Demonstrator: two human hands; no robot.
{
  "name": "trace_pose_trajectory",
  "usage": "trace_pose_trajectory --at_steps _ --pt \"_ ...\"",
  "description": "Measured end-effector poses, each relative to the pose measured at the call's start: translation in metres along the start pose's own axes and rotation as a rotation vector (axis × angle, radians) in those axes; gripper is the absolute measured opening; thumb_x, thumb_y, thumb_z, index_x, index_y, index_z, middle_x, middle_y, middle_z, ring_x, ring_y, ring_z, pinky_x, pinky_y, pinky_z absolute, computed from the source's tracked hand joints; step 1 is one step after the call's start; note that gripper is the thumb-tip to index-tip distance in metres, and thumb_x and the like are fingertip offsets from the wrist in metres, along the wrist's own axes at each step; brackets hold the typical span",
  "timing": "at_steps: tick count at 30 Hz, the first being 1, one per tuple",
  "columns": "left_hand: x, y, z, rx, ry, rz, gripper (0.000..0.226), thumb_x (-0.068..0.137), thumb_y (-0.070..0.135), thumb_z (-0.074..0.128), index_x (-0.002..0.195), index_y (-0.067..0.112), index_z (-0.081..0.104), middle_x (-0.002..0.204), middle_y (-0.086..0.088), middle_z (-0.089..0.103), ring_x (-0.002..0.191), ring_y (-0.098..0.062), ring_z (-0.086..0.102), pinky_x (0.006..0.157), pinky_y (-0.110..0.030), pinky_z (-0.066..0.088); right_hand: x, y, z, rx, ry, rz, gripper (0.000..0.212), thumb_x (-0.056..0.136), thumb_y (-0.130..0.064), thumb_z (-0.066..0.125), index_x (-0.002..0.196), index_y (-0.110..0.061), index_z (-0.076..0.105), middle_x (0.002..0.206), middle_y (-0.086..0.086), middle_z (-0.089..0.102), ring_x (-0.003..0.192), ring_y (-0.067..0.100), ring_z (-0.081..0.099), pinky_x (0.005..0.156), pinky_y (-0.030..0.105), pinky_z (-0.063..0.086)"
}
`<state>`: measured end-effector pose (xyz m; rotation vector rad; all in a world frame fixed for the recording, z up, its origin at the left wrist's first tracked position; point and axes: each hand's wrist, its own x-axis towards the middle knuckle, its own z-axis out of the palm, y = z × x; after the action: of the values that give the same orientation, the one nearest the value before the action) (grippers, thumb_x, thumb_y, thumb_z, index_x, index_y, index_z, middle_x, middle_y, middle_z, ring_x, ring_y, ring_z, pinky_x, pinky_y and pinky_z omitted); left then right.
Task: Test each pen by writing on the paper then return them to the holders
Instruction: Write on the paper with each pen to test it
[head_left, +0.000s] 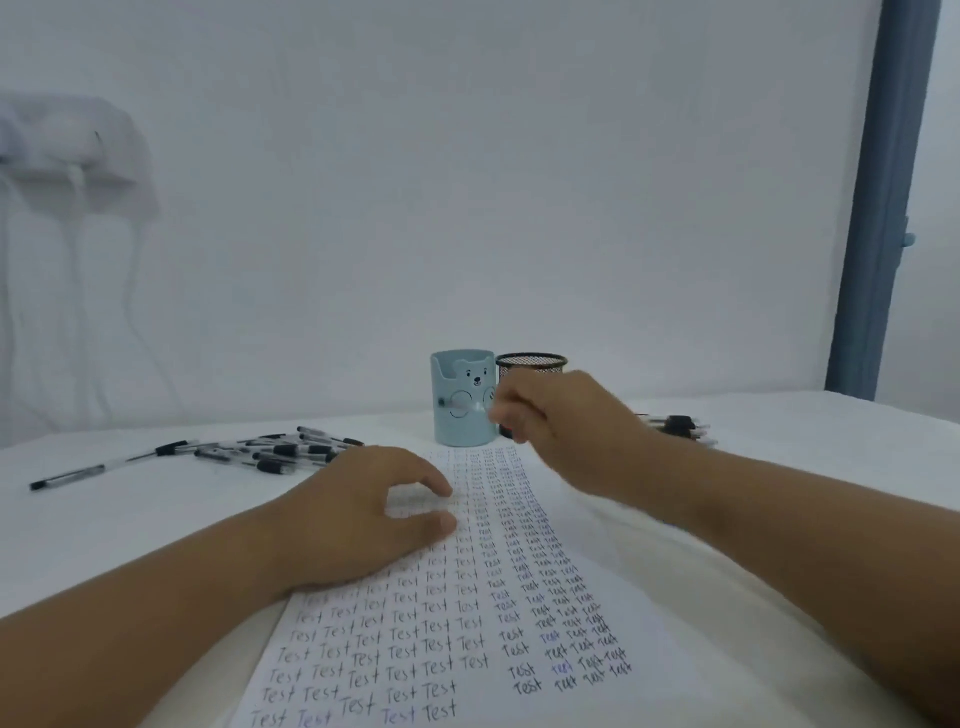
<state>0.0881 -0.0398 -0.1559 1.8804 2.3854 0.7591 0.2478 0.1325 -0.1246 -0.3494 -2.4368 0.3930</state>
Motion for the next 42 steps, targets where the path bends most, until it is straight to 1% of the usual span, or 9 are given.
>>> trace_pose_trajectory --at_steps 2,4,9,14,19,23,29,38,42 --pt "0.001 -0.004 0.0 0.0 -0.015 -0.021 0.04 0.08 0.07 0.061 0.109 0.044 0.068 0.114 0.032 0.06 0.113 0.013 0.05 0.105 -0.028 0.044 -0.006 0.006 0.012 -0.02 -0.054 0.009 0.018 0.105 -0.029 0.046 0.102 -0.021 0.062 0.09 -0.005 0.064 0.078 0.011 0.057 0.074 0.038 0.052" --pt "0.004 -0.005 0.001 -0.004 -0.022 -0.044 0.035 0.081 0.069 0.063 0.107 0.045 0.068 0.114 0.031 0.06 0.112 0.01 0.051 0.103 -0.03 0.045 -0.011 0.012 0.017 0.012 -0.062 -0.049 0.016 0.106 -0.027 0.047 0.106 -0.026 0.063 0.087 -0.018 0.058 0.078 -0.001 0.053 0.071 0.025 0.045" --pt "0.019 -0.005 -0.01 -0.017 -0.087 -0.115 0.015 0.083 0.057 0.073 0.096 0.05 0.073 0.11 0.026 0.065 0.11 0.007 0.056 0.105 -0.033 0.045 -0.014 0.026 0.018 0.168 0.073 -0.035 0.017 0.094 -0.019 0.069 0.108 -0.02 0.078 0.077 -0.028 0.059 0.078 -0.016 0.055 0.071 0.005 0.039" --pt "0.036 0.001 -0.024 -0.069 -0.178 -0.22 0.011 0.087 0.045 0.075 0.086 0.036 0.081 0.093 0.024 0.074 0.097 0.004 0.066 0.095 -0.025 0.049 0.002 0.042 0.002 -0.024 0.086 -0.05 0.023 0.099 -0.012 0.059 0.114 -0.017 0.076 0.089 -0.009 0.058 0.081 -0.001 0.051 0.074 0.014 0.037" --pt "0.043 -0.005 -0.009 0.007 -0.038 -0.203 0.023 0.089 0.047 0.072 0.073 0.031 0.077 0.072 0.025 0.07 0.072 0.01 0.062 0.073 -0.02 0.046 0.011 0.087 -0.036 -0.147 0.136 0.157 0.027 0.097 -0.003 0.057 0.11 -0.02 0.074 0.098 -0.003 0.064 0.086 0.012 0.057 0.073 0.018 0.044" --pt "0.033 -0.015 0.0 -0.018 0.032 -0.162 0.014 0.086 0.052 0.071 0.082 0.04 0.077 0.089 0.026 0.072 0.09 0.004 0.065 0.093 -0.029 0.05 0.008 0.117 -0.047 -0.183 0.186 0.308 0.021 0.095 -0.008 0.062 0.093 -0.026 0.072 0.1 -0.006 0.068 0.098 0.015 0.061 0.083 0.024 0.046" --pt "0.024 -0.02 -0.006 -0.139 -0.029 -0.165 0.016 0.085 0.056 0.072 0.094 0.044 0.077 0.105 0.026 0.072 0.104 0.005 0.064 0.105 -0.035 0.048 0.01 0.122 -0.036 -0.246 0.065 0.447 0.034 0.098 -0.008 0.049 0.113 -0.023 0.076 0.125 -0.002 0.069 0.111 0.019 0.064 0.095 0.028 0.05" --pt "0.017 -0.015 -0.008 -0.19 0.037 -0.157 0.009 0.088 0.047 0.073 0.089 0.04 0.078 0.097 0.026 0.073 0.093 0.007 0.066 0.091 -0.026 0.049 0.01 0.11 -0.03 -0.251 0.066 0.358 0.038 0.104 -0.013 0.041 0.133 -0.022 0.064 0.142 -0.003 0.059 0.129 0.018 0.053 0.107 0.03 0.042" --pt "0.016 -0.021 -0.017 -0.186 0.164 -0.12 0.005 0.091 0.033 0.073 0.089 0.035 0.078 0.092 0.025 0.074 0.089 0.009 0.066 0.085 -0.02 0.048 0.009 0.07 -0.018 -0.172 0.106 0.195 0.032 0.102 -0.02 0.047 0.126 -0.027 0.068 0.133 -0.009 0.064 0.119 0.013 0.059 0.099 0.025 0.043"
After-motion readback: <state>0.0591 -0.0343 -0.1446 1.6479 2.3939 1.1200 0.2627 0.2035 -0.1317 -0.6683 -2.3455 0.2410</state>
